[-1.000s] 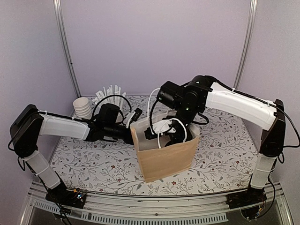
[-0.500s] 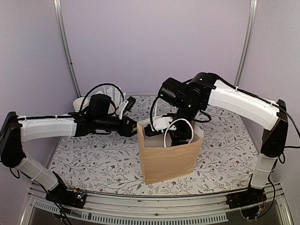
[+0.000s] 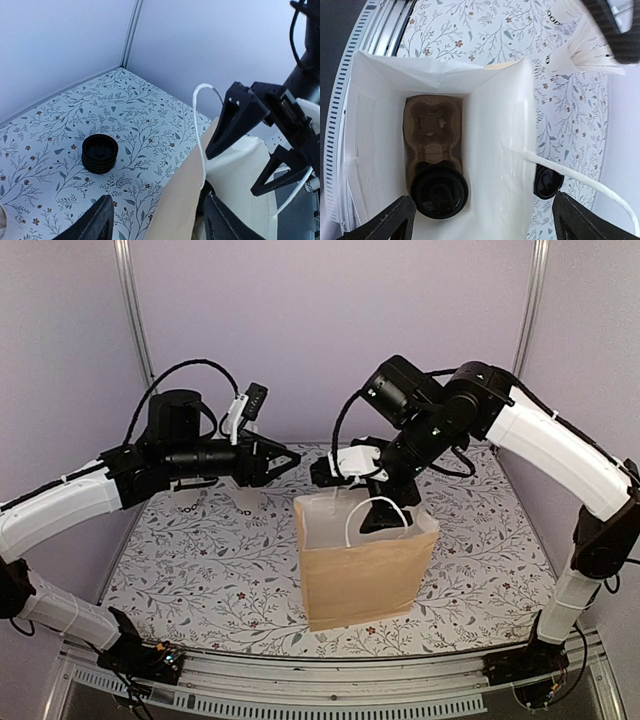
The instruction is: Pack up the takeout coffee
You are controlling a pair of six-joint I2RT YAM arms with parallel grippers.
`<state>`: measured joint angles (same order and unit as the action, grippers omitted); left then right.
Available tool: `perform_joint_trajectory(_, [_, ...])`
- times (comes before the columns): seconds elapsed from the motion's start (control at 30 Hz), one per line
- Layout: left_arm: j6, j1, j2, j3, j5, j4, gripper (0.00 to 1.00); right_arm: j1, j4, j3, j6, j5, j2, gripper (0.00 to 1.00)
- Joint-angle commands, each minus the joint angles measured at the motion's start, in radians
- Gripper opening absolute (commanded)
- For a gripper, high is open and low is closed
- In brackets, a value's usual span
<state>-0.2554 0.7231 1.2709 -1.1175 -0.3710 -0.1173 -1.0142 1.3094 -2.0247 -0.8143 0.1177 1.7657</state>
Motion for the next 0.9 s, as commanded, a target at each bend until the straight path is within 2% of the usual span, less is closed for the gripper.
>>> perform_joint_trajectory(0.0, [0.039,0.067,0.046,-0.063,-0.022,-0.064,0.64,0.0,-0.042,-0.064,-0.015,-0.049,-0.065,0.99])
perform_joint_trajectory(0.17, [0.118,0.131,0.151,-0.178,-0.012,-0.169,0.67,0.003,-0.065,0.017,-0.084,-0.048,-0.165,0.99])
perform_joint_trajectory(0.33, [0.219,0.185,0.283,-0.388,0.059,-0.412,0.63,0.047,-0.079,0.049,-0.114,-0.083,-0.302,0.99])
perform_joint_trajectory(0.47, [0.25,0.19,0.307,-0.423,0.083,-0.463,0.57,0.198,-0.092,0.107,-0.129,-0.051,-0.398,0.99])
perform_joint_trajectory(0.7, [0.292,0.19,0.317,-0.438,0.03,-0.52,0.51,0.469,-0.201,0.414,-0.09,0.072,-0.61,0.99])
perform_joint_trajectory(0.87, [0.313,0.19,0.337,-0.446,0.011,-0.529,0.42,0.674,-0.403,0.639,0.045,0.176,-0.697,0.96])
